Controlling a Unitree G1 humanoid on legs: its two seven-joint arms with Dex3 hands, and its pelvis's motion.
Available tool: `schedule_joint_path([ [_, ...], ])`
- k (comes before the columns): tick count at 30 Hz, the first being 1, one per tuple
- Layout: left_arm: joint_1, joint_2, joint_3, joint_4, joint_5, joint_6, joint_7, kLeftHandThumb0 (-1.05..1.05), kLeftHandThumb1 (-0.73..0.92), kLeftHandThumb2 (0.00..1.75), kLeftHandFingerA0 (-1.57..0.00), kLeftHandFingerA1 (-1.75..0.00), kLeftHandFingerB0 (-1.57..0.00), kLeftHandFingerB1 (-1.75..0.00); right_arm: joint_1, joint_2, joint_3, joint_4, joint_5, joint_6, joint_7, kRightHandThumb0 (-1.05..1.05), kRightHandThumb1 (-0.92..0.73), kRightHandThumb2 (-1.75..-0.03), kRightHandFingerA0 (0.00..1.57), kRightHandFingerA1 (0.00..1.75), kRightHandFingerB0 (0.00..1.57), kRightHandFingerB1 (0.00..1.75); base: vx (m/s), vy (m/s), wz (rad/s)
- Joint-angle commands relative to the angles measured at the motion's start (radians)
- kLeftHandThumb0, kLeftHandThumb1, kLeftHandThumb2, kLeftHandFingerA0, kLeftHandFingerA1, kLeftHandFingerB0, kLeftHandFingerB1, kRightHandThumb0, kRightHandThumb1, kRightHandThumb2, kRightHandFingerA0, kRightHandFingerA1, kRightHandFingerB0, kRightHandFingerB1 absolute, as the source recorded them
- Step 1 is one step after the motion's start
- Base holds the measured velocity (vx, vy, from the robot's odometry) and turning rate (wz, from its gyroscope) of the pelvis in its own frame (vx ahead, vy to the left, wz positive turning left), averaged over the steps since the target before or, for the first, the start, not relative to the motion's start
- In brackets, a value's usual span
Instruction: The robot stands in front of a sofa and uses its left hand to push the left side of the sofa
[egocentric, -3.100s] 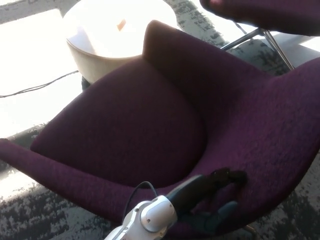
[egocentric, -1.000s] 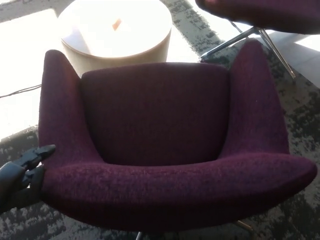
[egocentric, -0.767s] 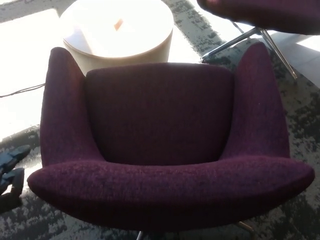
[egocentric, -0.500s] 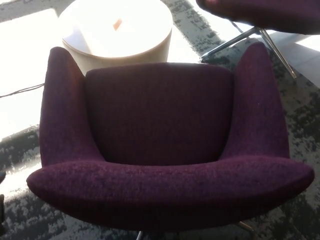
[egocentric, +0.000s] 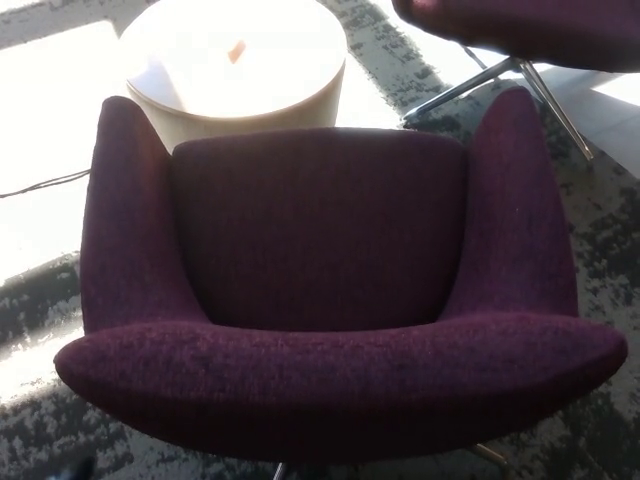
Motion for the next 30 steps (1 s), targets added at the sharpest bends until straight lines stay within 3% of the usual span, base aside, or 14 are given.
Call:
schedule_joint_path([
  [1,0.034,-0.019,-0.034,0.025,0.003,0.006,-0.008,-0.86,0.84,1.17,-0.02,-0.22,-0.02,-0.18,0.018,-0.004,0.001,0.001,0.000,0.011,-0.011,-0.50,-0.73,-0.62,0.55,0.59,0.58,0.45,0.00,0.000,0.00],
  [4,0.049,-0.001,-0.090,0.078,0.079,-0.002,0.068,-0.91,0.88,1.23,0.00,-0.15,0.00,-0.14,0.029,-0.002,-0.005,0.000,0.010,0.006,0.001,-0.49,-0.72,-0.61,0.55,0.60,0.59,0.46,0.00,0.000,0.00],
  [6,0.055,0.012,-0.112,0.105,0.099,-0.030,0.100,-0.89,0.88,1.22,0.00,-0.20,0.00,-0.17,0.031,-0.001,-0.005,0.002,0.009,0.007,0.003,-0.49,-0.73,-0.61,0.54,0.61,0.59,0.46,0.00,0.000,0.00],
  [7,0.055,0.021,-0.130,0.120,0.122,-0.047,0.138,-0.81,0.85,1.19,-0.05,-0.28,-0.06,-0.24,0.030,-0.001,-0.004,0.004,0.008,0.008,0.005,-0.50,-0.73,-0.62,0.56,0.57,0.58,0.45,0.00,0.000,0.00],
  [8,0.052,0.029,-0.146,0.128,0.136,-0.057,0.164,-0.70,0.79,1.19,0.00,-0.34,0.00,-0.31,0.028,-0.001,-0.003,0.006,0.006,0.011,0.003,-0.50,-0.73,-0.62,0.57,0.56,0.57,0.45,0.00,0.000,0.00],
  [13,0.059,0.049,-0.186,0.149,0.157,-0.077,0.213,-0.70,0.79,1.19,-0.02,-0.39,-0.01,-0.33,0.031,0.001,0.013,0.012,-0.011,0.023,-0.012,-0.50,-0.74,-0.62,0.57,0.56,0.55,0.44,0.00,0.000,0.00],
  [14,0.058,0.048,-0.190,0.153,0.155,-0.074,0.217,-0.77,0.92,0.82,-0.05,-0.31,-0.05,-0.26,0.034,0.003,0.008,0.011,-0.002,0.024,-0.003,-0.51,-0.73,-0.62,0.57,0.54,0.56,0.44,0.00,0.000,0.00],
  [16,0.053,0.050,-0.200,0.153,0.161,-0.065,0.227,-0.78,0.92,0.82,-0.05,-0.33,-0.05,-0.27,0.035,0.001,0.012,0.008,-0.007,0.028,-0.006,-0.51,-0.73,-0.62,0.57,0.53,0.55,0.44,0.00,0.000,0.00],
  [19,0.048,0.051,-0.205,0.162,0.160,-0.063,0.230,-0.81,0.92,0.83,-0.05,-0.33,-0.04,-0.26,0.036,-0.001,0.016,0.010,-0.009,0.021,-0.009,-0.51,-0.74,-0.62,0.57,0.57,0.56,0.44,0.00,0.000,0.00],
  [20,0.047,0.051,-0.205,0.164,0.158,-0.065,0.229,-0.72,0.78,1.19,-0.02,-0.41,-0.02,-0.34,0.035,-0.001,0.017,0.010,-0.009,0.023,-0.008,-0.52,-0.74,-0.62,0.56,0.58,0.55,0.44,0.00,0.000,0.00],
  [25,0.040,0.056,-0.214,0.161,0.167,-0.071,0.236,-0.71,0.79,1.19,-0.03,-0.43,-0.02,-0.35,0.024,-0.002,0.023,0.008,-0.013,0.034,-0.017,-0.51,-0.74,-0.62,0.56,0.58,0.58,0.45,0.00,0.000,0.00],
  [26,0.036,0.057,-0.220,0.160,0.176,-0.072,0.249,-0.75,0.92,0.82,-0.06,-0.36,-0.05,-0.30,0.017,-0.004,0.025,0.008,-0.014,0.031,-0.014,-0.51,-0.74,-0.62,0.56,0.58,0.58,0.46,0.00,0.000,0.00],
  [27,0.035,0.060,-0.226,0.158,0.182,-0.072,0.259,-0.74,0.82,1.18,-0.03,-0.44,-0.03,-0.36,0.014,0.000,0.017,0.010,-0.004,0.043,0.000,-0.52,-0.74,-0.62,0.56,0.54,0.57,0.44,0.00,0.000,0.00],
  [30,0.036,0.058,-0.232,0.161,0.186,-0.074,0.273,-0.71,0.79,1.18,-0.04,-0.47,-0.02,-0.39,0.017,0.002,0.007,0.009,0.011,0.044,0.016,-0.52,-0.74,-0.62,0.55,0.54,0.57,0.43,0.00,0.000,0.00],
])
